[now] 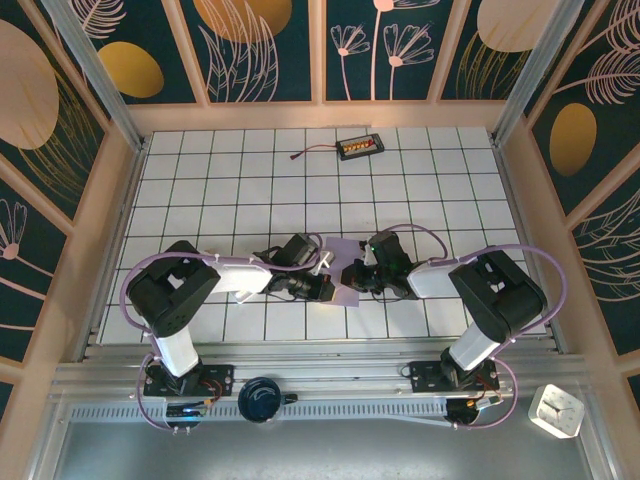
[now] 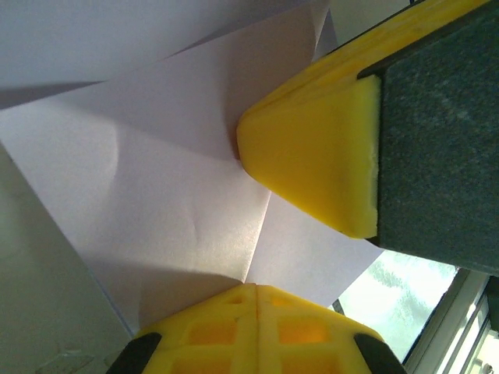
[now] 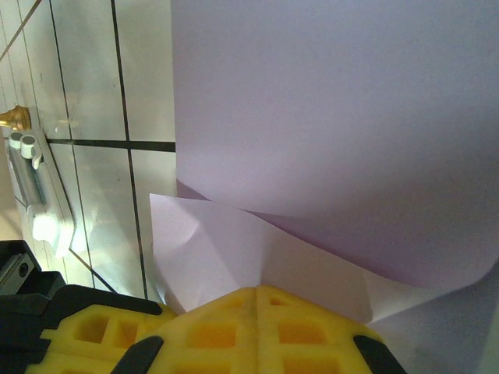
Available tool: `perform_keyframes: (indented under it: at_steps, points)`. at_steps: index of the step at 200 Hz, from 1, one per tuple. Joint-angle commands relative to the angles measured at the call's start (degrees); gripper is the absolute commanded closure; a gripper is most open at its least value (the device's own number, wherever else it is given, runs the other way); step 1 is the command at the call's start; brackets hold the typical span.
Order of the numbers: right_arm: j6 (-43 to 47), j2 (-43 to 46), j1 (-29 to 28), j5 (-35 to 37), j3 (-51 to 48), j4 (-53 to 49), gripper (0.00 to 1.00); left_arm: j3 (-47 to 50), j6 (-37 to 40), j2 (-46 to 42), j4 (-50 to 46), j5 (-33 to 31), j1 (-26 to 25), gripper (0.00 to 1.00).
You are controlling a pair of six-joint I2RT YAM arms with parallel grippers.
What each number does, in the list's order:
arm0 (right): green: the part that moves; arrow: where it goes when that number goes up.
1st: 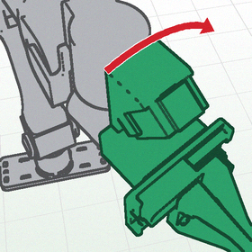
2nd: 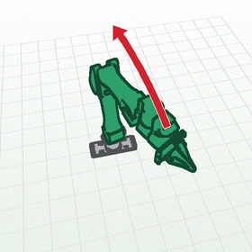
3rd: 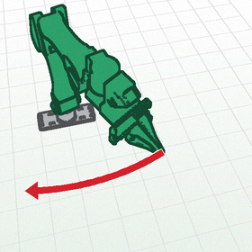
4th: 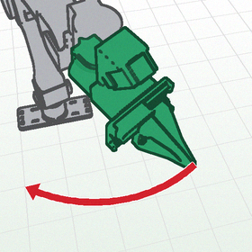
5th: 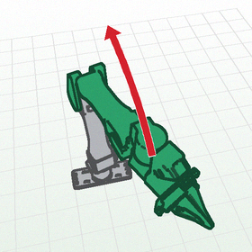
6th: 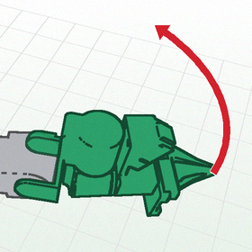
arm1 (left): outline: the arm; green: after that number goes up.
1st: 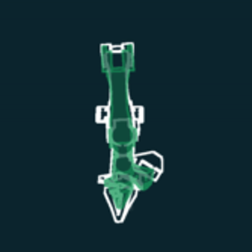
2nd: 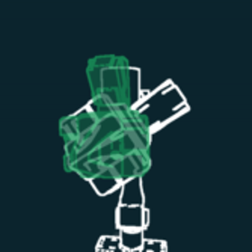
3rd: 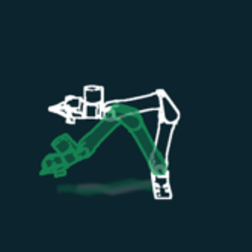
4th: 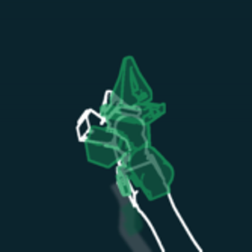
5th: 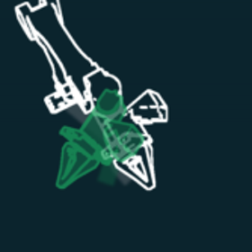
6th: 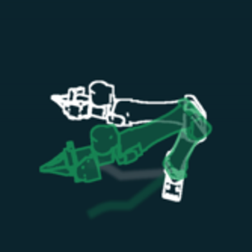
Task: Fold a paper plane with a square sheet of paper (pick it up from the middle)
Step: Fold the triangle a second time at the center of the table.
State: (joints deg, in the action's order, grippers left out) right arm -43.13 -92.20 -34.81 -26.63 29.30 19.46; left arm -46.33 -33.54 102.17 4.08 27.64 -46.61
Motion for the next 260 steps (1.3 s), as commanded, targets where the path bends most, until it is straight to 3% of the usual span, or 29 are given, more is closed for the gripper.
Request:
perform_keyframes:
  at_steps: [1,76,144,197,226,260]
  points:
    - [2.68,-0.87,0.88,4.95,-0.65,-7.6,1.0,2.09,-0.42,-0.04,-3.28,-0.95,0.26,0.98]
    - [3.87,-1.02,0.97,6.86,-0.38,-11.09,1.0,8.38,-4.29,-1.77,-3.11,3.97,0.85,1.0]
    - [4.32,-0.78,1.01,7.21,-0.82,-11.65,1.0,13.09,-4.87,-6.63,-5.13,2.91,2.23,1.0]
    - [4.38,-0.96,1.07,7.04,-0.74,-11.44,1.0,9.9,-8.5,-12.69,3.02,7.17,2.29,1.0]
    - [4.4,-0.96,1.04,6.95,-0.56,-11.19,1.0,7.18,-9.75,-10.49,6.19,9.05,2.23,1.0]
    - [4.42,-0.83,1.12,6.86,-0.41,-11.19,1.0,3.53,-6.09,-5.55,1.82,7.42,2.23,1.0]
